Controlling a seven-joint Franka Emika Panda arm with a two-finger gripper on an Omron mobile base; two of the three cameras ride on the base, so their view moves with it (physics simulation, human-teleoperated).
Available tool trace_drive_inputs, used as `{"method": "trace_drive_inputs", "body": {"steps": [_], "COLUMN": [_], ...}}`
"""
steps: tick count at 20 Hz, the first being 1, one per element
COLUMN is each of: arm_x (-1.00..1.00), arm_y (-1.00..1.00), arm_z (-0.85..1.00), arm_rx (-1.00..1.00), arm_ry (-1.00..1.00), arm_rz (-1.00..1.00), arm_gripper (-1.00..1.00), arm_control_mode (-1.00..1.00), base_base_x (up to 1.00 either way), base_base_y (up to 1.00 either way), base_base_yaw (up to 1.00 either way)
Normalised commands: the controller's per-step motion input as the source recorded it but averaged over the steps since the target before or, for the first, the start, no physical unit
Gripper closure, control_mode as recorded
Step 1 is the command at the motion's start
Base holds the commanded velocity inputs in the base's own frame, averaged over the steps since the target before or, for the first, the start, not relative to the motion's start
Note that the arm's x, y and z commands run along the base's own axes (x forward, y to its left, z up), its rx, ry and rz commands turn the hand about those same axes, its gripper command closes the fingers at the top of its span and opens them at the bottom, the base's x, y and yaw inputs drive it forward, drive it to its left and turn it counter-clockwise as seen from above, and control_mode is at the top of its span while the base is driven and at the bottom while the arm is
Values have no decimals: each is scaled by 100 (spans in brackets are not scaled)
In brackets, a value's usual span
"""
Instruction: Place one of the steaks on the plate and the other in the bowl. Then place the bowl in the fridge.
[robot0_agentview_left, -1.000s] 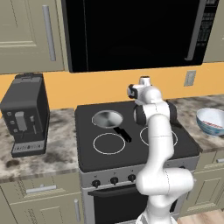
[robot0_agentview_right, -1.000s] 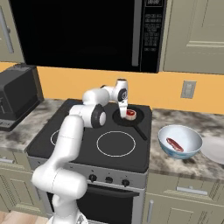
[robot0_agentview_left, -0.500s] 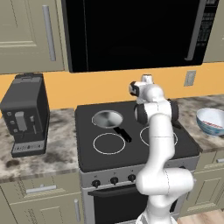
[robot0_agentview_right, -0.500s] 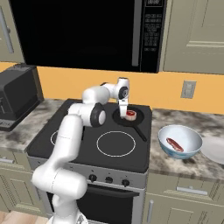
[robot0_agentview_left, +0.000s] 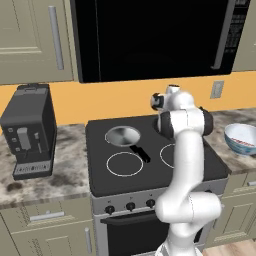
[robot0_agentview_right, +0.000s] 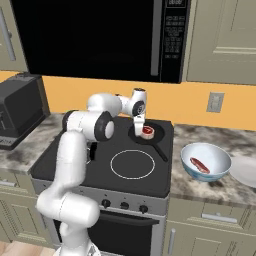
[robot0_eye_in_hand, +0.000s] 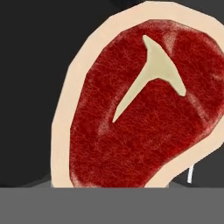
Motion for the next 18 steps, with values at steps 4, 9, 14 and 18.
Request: {"method": "trace_drive_inputs", "body": {"steps": [4,9,14,18], "arm_x": [-61,-56,-64,-85], "arm_y": [1,0,0,0], "arm_z": [1,28,48,46], "arm_rx": [0,0,4,7], "arm_ry": [-34,-27,-13,0], "arm_rz": [0,0,0,0], "arm_gripper": [100,100,100,100], "arm_control_mode": [-100,-100,-100,-100], "base_base_x": [0,0,0,0], "base_base_y": [0,0,0,0], "base_base_yaw": [0,0,0,0]}}
